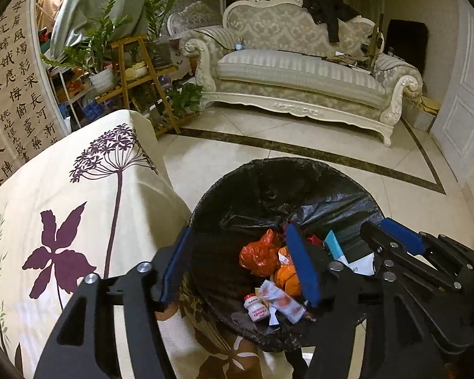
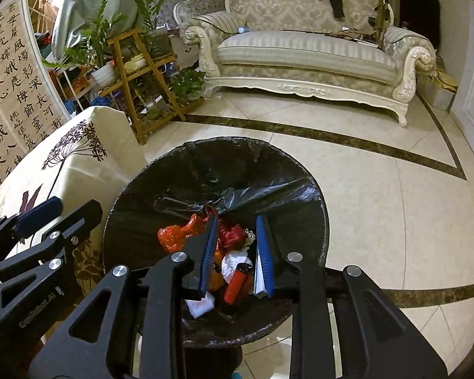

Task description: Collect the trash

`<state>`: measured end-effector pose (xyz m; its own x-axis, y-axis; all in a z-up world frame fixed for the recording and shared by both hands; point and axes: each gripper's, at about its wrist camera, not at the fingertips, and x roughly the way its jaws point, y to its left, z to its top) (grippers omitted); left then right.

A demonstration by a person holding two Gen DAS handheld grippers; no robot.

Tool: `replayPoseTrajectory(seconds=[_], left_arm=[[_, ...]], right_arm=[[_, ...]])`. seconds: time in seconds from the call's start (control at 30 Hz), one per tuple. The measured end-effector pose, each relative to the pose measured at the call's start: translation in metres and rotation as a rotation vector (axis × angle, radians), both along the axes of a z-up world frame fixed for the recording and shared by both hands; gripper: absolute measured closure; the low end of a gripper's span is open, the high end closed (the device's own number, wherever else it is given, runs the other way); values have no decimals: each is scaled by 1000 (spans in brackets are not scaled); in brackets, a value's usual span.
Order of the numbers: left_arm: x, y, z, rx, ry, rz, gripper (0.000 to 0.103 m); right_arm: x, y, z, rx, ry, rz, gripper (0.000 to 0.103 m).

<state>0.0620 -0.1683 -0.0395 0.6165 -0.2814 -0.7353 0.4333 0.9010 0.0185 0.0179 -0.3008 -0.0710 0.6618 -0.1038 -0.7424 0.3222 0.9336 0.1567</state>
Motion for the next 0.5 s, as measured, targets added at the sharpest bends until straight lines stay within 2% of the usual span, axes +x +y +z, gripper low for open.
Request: replayPoseTrajectory(seconds=[0.07, 0.13, 0.27, 0.5], left_arm=[[0, 2, 1, -5, -3, 4, 36], [0, 4, 3, -9, -12, 9, 31], [-2, 8, 6, -10, -25, 21, 27], [-6, 25, 11, -25, -35, 49, 25]], right_arm=[[0, 0, 2, -6, -4, -5, 65], [-2, 0, 5, -14, -11, -8, 63], [-6, 0, 10, -24, -23, -19, 53], [-15, 3, 16, -38, -32, -33, 46]])
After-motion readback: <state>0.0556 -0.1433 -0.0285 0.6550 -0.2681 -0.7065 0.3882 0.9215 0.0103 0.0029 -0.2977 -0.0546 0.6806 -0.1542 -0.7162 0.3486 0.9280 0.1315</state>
